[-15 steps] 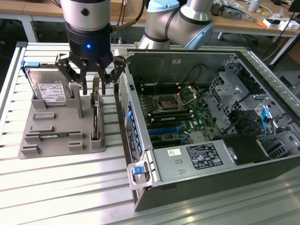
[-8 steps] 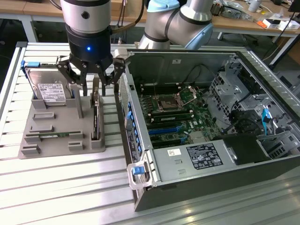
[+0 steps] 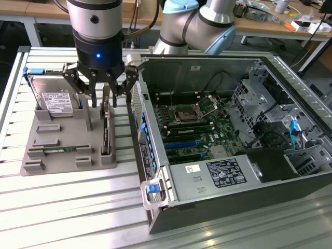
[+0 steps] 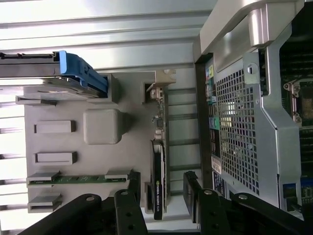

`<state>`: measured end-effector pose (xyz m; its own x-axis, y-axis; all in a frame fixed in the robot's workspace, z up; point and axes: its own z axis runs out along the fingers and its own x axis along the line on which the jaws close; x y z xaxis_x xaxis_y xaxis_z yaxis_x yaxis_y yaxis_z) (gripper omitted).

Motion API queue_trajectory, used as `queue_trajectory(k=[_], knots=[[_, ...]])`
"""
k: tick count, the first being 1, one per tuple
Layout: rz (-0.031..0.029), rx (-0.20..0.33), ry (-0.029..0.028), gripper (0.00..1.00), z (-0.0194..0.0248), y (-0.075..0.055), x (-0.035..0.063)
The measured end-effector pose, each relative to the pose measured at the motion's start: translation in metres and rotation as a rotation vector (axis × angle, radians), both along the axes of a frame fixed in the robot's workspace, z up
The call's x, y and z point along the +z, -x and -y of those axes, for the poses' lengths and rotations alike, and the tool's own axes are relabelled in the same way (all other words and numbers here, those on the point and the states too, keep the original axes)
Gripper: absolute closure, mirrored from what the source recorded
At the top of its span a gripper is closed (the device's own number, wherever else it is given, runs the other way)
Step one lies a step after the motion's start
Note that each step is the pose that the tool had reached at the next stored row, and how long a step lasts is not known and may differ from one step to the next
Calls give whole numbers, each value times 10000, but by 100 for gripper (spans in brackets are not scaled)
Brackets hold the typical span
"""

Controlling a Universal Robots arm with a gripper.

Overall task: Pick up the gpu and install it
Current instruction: 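Pick up the gpu and move the gpu toward the slot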

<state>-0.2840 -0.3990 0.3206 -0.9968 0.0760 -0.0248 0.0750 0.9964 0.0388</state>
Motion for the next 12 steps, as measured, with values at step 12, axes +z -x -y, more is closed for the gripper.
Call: queue_trajectory(k=[12], knots=[[1,-1,-1,52,0,9,-66]])
